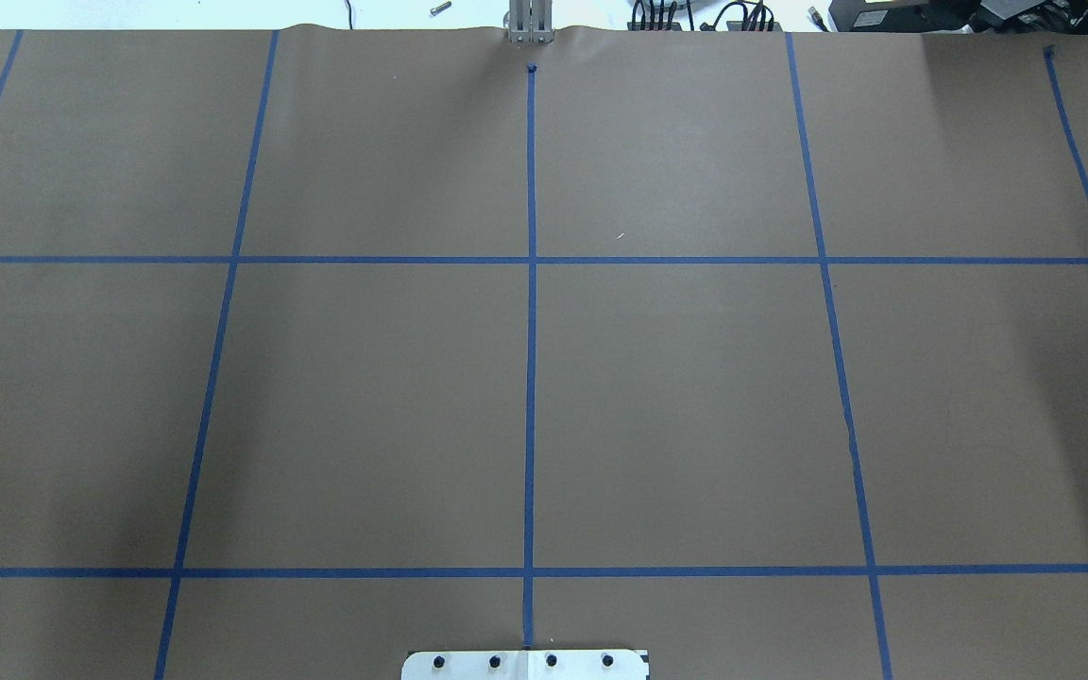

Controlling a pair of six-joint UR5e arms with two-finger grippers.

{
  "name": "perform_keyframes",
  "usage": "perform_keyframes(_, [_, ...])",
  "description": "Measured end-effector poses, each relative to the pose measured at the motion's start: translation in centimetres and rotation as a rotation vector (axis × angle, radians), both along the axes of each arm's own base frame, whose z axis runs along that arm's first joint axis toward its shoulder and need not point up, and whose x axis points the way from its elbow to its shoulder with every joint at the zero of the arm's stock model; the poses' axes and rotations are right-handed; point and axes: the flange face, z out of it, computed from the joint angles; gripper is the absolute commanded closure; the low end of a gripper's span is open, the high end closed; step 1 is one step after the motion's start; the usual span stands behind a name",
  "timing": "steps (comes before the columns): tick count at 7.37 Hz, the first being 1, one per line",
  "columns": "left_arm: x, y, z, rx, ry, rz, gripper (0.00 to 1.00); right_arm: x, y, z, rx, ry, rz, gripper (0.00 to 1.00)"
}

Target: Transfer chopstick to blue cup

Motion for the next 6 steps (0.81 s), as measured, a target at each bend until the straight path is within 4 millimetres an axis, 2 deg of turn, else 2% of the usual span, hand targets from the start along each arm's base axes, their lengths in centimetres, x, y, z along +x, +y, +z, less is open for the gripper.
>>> perform_keyframes(2, [-0.1, 0.3, -0.4, 0.007, 0.0, -0.003, 0.01, 0.0, -0.1, -0.6, 0.014, 0.0, -0.002, 0.0])
perform_keyframes(3, [-0.2, 0.4, -1.3, 0.025, -0.001, -0.005, 0.01, 0.0, -0.2, -0.9, 0.023, 0.001, -0.004, 0.0])
perform_keyframes(4, [-0.3, 0.3, -2.7, 0.055, -0.002, -0.008, 0.01, 0.1, -1.1, -2.0, 0.053, 0.005, -0.002, 0.0])
perform_keyframes(6, [-0.6, -0.3, -6.0, 0.13, 0.002, -0.015, 0.01, 0.1, -4.3, -5.1, 0.153, 0.008, 0.006, 0.0])
